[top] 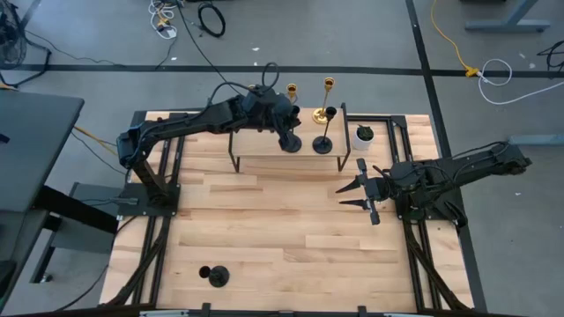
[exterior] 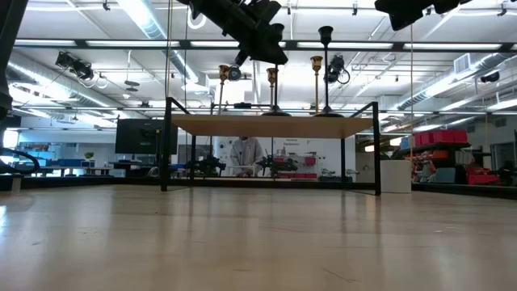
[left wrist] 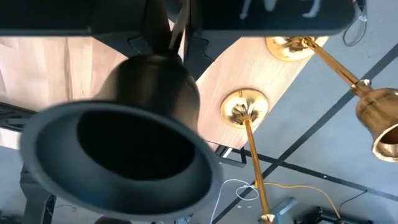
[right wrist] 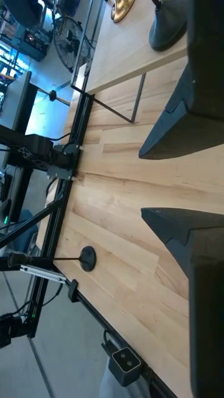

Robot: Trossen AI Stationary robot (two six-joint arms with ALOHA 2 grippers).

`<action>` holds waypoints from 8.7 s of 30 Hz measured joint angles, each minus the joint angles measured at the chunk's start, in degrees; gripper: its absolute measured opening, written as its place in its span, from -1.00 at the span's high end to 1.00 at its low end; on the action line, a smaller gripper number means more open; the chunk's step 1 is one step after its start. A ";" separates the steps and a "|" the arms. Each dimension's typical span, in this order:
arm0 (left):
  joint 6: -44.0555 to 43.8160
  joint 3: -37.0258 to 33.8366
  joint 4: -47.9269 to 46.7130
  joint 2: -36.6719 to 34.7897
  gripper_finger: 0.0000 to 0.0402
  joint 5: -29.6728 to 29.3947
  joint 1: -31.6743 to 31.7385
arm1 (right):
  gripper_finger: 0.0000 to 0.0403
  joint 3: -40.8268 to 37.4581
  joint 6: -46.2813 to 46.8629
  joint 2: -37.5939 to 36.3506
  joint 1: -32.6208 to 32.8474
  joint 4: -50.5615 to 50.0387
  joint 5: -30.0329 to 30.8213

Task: Pick & Place candle stick holders
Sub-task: Put the top black candle holder on the shelf, then put the black candle holder on the shelf

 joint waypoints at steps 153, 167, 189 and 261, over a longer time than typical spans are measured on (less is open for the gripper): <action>-20.09 -71.54 71.41 -17.29 -0.11 -28.16 -81.11 | 0.33 0.00 6.35 0.02 0.02 12.81 2.85; -19.03 -67.96 69.68 -14.97 -0.11 -30.54 -80.56 | 0.33 0.00 6.50 0.04 0.04 12.38 2.81; -18.90 -68.00 68.86 -14.97 0.91 -31.86 -80.56 | 0.33 0.00 6.05 3.10 0.04 13.43 2.85; -0.16 -36.24 28.22 -32.88 1.00 6.93 6.20 | 0.33 0.00 -5.59 3.10 -0.04 12.20 3.01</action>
